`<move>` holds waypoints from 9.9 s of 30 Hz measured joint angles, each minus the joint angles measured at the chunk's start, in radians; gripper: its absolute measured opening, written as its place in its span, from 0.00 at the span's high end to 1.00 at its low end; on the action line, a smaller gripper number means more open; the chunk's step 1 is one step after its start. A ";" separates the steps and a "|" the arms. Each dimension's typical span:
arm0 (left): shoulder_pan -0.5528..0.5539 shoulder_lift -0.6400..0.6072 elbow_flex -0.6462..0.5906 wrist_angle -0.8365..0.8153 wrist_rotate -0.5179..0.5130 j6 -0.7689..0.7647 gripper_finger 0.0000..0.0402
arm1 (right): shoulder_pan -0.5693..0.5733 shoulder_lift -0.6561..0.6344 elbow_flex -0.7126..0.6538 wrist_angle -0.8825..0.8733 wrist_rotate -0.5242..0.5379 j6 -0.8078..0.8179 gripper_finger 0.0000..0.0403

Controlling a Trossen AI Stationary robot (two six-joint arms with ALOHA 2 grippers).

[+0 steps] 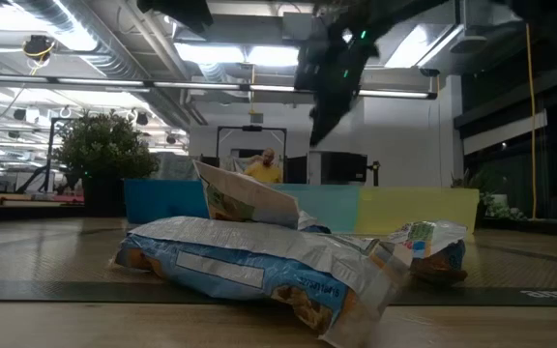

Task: Pick and place Granola Bars by type
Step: Put the blue granola bar into the green bin, then put the right yellow granola bar into the yellow bin

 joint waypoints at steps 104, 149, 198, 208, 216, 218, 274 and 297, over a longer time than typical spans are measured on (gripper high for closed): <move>0.000 0.000 0.000 -0.014 0.081 0.191 0.65 | 0.640 0.299 -0.004 0.121 0.019 -0.238 0.84; 0.000 0.000 0.000 -0.014 0.088 0.192 0.65 | 0.570 -0.631 0.040 0.158 0.056 0.363 0.94; 0.000 0.000 0.000 0.003 0.079 0.190 0.65 | 0.100 -0.508 -0.482 0.406 -0.029 0.329 0.93; 0.000 0.000 0.000 0.003 0.079 0.161 0.65 | -0.054 -0.220 -0.153 0.153 -0.021 0.162 0.93; 0.000 0.000 0.000 0.004 0.078 0.161 0.65 | -0.077 -0.082 0.004 0.128 0.057 0.084 0.92; 0.000 0.000 0.000 0.004 0.078 0.161 0.65 | -0.077 -0.055 0.020 0.128 0.066 0.033 0.92; 0.000 0.000 0.000 0.002 0.081 0.165 0.65 | -0.044 0.218 0.206 0.077 0.163 0.108 0.53; 0.000 0.000 0.000 -0.014 0.091 0.191 0.65 | 0.044 0.212 0.478 -0.463 -0.040 0.103 0.70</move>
